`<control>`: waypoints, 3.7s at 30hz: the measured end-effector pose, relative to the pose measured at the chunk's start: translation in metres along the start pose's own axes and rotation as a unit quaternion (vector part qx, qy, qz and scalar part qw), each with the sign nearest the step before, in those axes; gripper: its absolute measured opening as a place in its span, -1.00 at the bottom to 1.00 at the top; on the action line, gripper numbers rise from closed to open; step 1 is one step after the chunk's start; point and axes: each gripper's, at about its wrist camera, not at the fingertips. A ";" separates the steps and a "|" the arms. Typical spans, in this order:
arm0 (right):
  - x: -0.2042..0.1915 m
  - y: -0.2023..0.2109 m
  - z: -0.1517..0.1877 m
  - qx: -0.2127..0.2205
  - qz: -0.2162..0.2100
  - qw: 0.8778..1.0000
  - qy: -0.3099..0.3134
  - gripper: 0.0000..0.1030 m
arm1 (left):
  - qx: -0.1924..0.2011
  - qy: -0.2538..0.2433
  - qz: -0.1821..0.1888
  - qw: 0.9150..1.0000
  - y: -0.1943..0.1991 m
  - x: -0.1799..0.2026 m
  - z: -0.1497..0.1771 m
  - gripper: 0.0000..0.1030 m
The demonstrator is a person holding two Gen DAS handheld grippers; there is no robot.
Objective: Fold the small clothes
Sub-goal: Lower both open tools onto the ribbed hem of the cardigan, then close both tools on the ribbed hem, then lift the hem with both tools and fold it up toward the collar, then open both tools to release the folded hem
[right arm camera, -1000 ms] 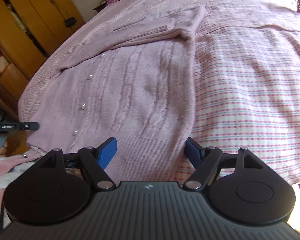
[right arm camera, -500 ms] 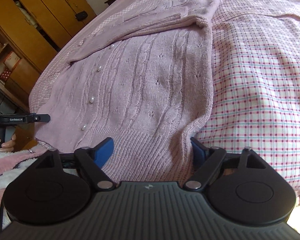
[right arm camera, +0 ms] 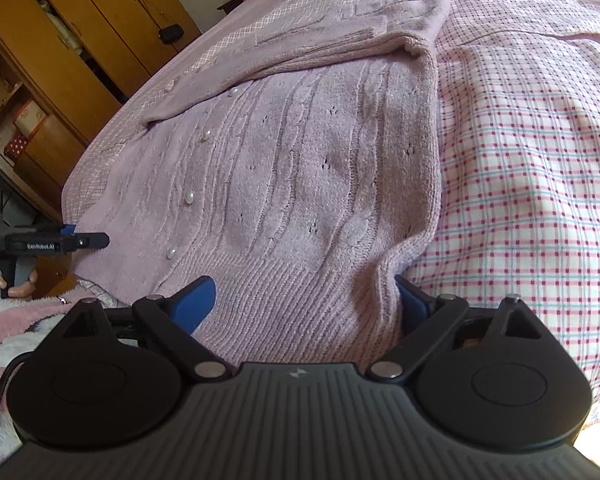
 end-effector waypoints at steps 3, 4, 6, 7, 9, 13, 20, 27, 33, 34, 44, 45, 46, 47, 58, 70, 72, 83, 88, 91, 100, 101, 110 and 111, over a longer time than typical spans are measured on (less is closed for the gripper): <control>-0.002 -0.002 0.003 -0.003 0.006 1.000 0.016 0.87 | -0.002 0.011 -0.020 1.000 0.000 -0.004 0.004 0.53; -0.003 -0.003 0.004 -0.002 0.008 1.000 0.019 0.87 | 0.000 0.019 -0.014 1.000 0.000 -0.007 0.005 0.53; -0.005 -0.002 0.006 0.004 0.007 1.000 0.018 0.87 | 0.003 0.030 -0.003 1.000 0.001 -0.012 0.008 0.48; -0.005 -0.001 0.007 0.009 0.004 1.000 0.015 0.87 | 0.005 0.036 0.005 0.999 0.003 -0.014 0.009 0.47; -0.005 0.002 0.010 0.018 -0.007 1.000 0.007 0.87 | 0.010 0.047 0.028 0.998 0.006 -0.017 0.011 0.46; -0.003 0.006 0.013 0.030 -0.017 0.999 -0.005 0.83 | 0.021 0.058 0.075 0.995 0.014 -0.021 0.013 0.23; 0.003 0.008 0.009 0.041 0.004 0.999 -0.015 -0.21 | 0.009 0.120 0.136 0.983 0.002 -0.029 0.010 -0.62; 0.008 0.018 -0.001 0.083 -0.066 0.993 -0.058 -0.65 | 0.042 0.154 0.183 0.970 0.009 -0.035 0.002 -0.71; -0.001 0.020 -0.019 0.139 -0.110 0.981 -0.075 -0.67 | 0.093 0.189 0.202 0.956 0.019 -0.043 -0.016 -0.72; -0.003 0.019 -0.023 0.150 -0.114 0.979 -0.078 -0.67 | 0.104 0.192 0.203 0.955 0.021 -0.044 -0.020 -0.73; -0.008 0.020 -0.076 0.255 -0.155 0.949 -0.107 -0.71 | 0.185 0.226 0.177 0.940 0.046 -0.060 -0.055 -0.73; -0.008 0.020 -0.082 0.263 -0.156 0.946 -0.108 -0.71 | 0.192 0.230 0.174 0.938 0.048 -0.063 -0.059 -0.73; -0.010 0.020 -0.089 0.273 -0.156 0.943 -0.107 -0.71 | 0.199 0.232 0.169 0.937 0.051 -0.066 -0.062 -0.73; -0.011 0.020 -0.096 0.281 -0.155 0.941 -0.104 -0.71 | 0.207 0.235 0.164 0.935 0.053 -0.069 -0.067 -0.73; 0.001 0.004 -0.164 0.353 -0.123 0.915 -0.154 -0.72 | 0.237 0.230 0.119 0.936 0.032 -0.083 -0.140 -0.74; 0.043 -0.088 -0.233 0.325 -0.016 0.929 -0.178 -0.82 | 0.180 0.213 0.018 0.960 -0.063 -0.088 -0.204 -0.73; 0.050 -0.102 -0.237 0.315 0.008 0.933 -0.175 -0.82 | 0.162 0.209 0.003 0.964 -0.080 -0.091 -0.204 -0.73; 0.081 -0.153 -0.240 0.258 0.080 0.947 -0.173 -0.75 | 0.115 0.200 -0.013 0.973 -0.118 -0.101 -0.190 -0.65; 0.079 -0.142 -0.238 0.254 0.070 0.947 -0.186 -0.47 | 0.112 0.215 -0.002 0.970 -0.103 -0.102 -0.186 -0.43; 0.069 -0.122 -0.228 0.256 0.063 0.948 -0.181 -0.20 | 0.118 0.218 -0.006 0.969 -0.091 -0.101 -0.183 -0.14; 0.039 -0.078 -0.198 0.275 0.063 0.946 -0.161 0.11 | 0.132 0.225 0.007 0.965 -0.063 -0.097 -0.163 -0.06; 0.037 -0.075 -0.194 0.274 0.061 0.946 -0.162 0.11 | 0.132 0.226 0.009 0.965 -0.062 -0.096 -0.162 -0.06; 0.032 -0.083 -0.180 0.252 0.060 0.951 -0.170 0.15 | 0.118 0.230 0.009 0.966 -0.071 -0.089 -0.154 -0.06; 0.033 -0.085 -0.181 0.251 0.059 0.951 -0.173 0.15 | 0.118 0.229 0.008 0.966 -0.072 -0.089 -0.153 -0.06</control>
Point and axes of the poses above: each gripper's, at about its wrist camera, not at the fingertips, and y roughly against the way its jaws point, x to its right, z to its underside, and after that the axes turned 6 degrees about -y, right-handed
